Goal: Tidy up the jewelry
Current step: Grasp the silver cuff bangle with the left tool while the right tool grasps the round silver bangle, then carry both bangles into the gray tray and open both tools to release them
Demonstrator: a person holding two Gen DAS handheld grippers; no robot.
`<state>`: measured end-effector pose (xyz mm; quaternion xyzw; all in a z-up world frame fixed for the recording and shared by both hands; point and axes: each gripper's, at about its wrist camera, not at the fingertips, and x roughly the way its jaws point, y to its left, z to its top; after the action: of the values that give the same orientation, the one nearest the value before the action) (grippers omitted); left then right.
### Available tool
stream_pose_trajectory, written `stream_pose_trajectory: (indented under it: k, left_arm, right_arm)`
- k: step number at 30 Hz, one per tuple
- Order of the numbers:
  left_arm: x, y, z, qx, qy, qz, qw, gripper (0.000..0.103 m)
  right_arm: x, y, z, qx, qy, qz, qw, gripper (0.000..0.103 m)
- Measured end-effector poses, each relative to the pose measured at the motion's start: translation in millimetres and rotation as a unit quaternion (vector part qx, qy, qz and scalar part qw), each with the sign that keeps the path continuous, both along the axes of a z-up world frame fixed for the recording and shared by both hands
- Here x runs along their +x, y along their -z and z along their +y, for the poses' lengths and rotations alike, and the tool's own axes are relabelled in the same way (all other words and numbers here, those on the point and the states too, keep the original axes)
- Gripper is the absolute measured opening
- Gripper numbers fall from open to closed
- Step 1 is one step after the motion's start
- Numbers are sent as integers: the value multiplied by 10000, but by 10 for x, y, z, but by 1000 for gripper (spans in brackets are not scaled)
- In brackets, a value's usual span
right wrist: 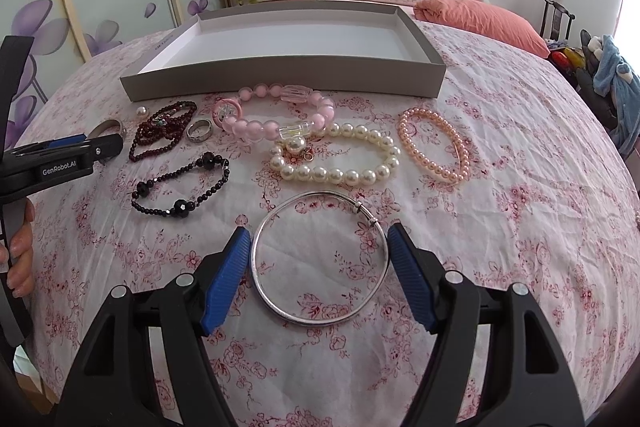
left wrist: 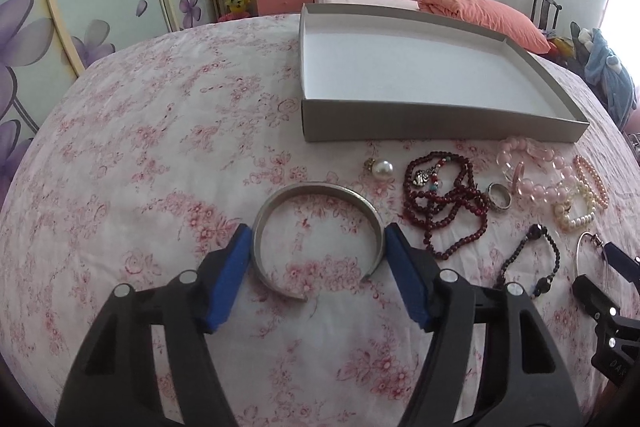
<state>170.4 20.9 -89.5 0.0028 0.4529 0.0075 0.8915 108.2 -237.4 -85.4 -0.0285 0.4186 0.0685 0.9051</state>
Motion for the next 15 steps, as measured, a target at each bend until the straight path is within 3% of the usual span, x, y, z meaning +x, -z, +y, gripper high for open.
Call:
stream_pose_trajectory:
  k: [7, 15]
  left_arm:
    - [-188, -32, 52, -92, 46, -73, 9999, 66]
    - [-361, -182, -17, -91, 123, -437, 9989, 66]
  right_arm:
    - [-53, -31, -23, 141, 7, -139, 9998, 70]
    - [-127, -191, -10, 215, -62, -556, 9982, 70]
